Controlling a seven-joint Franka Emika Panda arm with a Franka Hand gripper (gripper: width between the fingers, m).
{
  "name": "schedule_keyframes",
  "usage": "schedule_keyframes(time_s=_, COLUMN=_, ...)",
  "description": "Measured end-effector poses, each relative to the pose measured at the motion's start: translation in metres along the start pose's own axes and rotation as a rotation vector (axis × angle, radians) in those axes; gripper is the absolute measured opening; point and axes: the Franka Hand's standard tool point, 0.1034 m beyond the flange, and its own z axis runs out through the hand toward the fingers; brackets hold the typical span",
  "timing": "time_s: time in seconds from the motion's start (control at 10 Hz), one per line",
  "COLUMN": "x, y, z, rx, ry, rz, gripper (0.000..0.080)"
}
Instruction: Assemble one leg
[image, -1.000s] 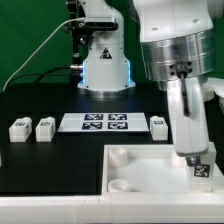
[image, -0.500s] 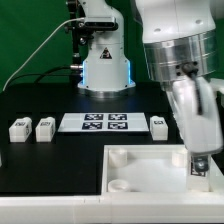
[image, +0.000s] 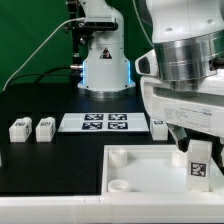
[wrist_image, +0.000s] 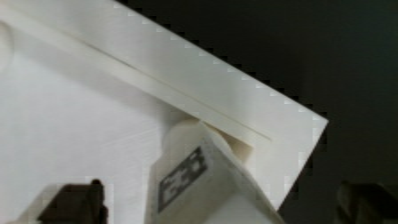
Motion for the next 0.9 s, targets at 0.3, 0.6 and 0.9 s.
schedule_keyframes(time_s=0.3, x=0.006, y=0.0, z=0.001, rx=-0.029, ry=0.023, rz=-0.434, gripper=0.0649)
schedule_keyframes(time_s=0.6, x=0.009, y=-0.001, z=-0.001, rx=-0.027, ry=0.025, rz=-0.498, gripper=0.0649)
schedule_keyframes(time_s=0.9, x=0.011, y=0.001, z=0.0, rx=-0.027, ry=0.028, rz=-0.301, gripper=0.0336)
